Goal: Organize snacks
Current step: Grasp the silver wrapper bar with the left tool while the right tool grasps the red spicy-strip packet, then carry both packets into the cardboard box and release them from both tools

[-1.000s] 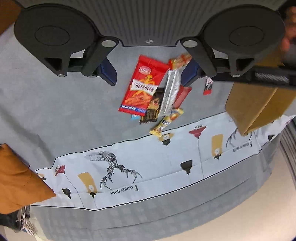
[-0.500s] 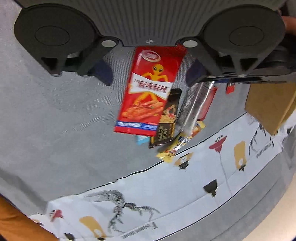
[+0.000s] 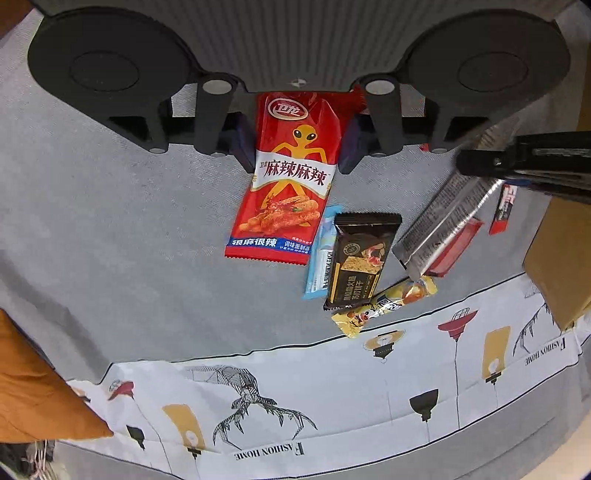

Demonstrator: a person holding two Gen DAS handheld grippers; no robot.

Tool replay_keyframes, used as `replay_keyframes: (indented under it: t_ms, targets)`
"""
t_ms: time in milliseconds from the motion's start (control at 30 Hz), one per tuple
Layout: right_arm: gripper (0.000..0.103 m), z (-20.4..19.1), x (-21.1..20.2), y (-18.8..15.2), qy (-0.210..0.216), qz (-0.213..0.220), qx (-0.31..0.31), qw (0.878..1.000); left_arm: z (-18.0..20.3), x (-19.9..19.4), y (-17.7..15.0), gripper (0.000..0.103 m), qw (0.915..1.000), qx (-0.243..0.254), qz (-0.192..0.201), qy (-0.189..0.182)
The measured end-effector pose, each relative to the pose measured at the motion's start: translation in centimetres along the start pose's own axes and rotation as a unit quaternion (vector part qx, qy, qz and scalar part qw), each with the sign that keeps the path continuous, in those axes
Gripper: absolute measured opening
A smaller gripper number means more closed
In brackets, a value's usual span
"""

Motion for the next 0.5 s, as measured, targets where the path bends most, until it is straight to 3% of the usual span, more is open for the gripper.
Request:
replay_keyframes:
  t_ms: [33, 100, 167, 267, 333, 500]
  targets:
    - [0.055, -0.3, 0.3, 0.0, -0.004, 0.004, -0.009, 1.000, 0.0, 0.3, 0.2, 0.017, 1.0000, -0.005, 0.006, 0.002]
    - [0.070, -1.0, 0.9, -0.2, -0.008, 0.010, -0.041, 0.999, 0.3, 0.9, 0.9, 0.016, 1.0000, 0.000, 0.009, 0.002]
    - [0.073, -1.6, 1.4, -0.2, -0.013, 0.016, -0.062, 0.998, 0.6, 1.4, 1.4, 0.010, 0.9999, 0.014, 0.009, 0.001]
    - [0.050, -0.6, 1.4, 0.9, -0.011, 0.012, -0.030, 0.999, 0.4, 0.8, 2.1, 0.010, 0.9998, -0.002, 0.017, 0.009]
    - [0.049, 0.3, 1.3, 1.6, -0.018, 0.011, 0.002, 1.000, 0.1, -0.6, 2.3, 0.010, 0.9993, -0.020, 0.029, 0.013]
    - [0.048, -0.3, -0.4, 2.1, -0.037, 0.032, 0.009, 0.999, -0.4, -5.3, 2.0, 0.010, 0.9979, -0.047, 0.030, 0.032]
Point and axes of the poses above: each gripper's, at about its wrist camera, not at the fingertips, and x roughly the way its jaws point, z to its right, y to its top, the point moved 4 cm from there along x, roughly the way its jaws point, and after that the axes turned 9 degrees about z, right-handed, at the moved point
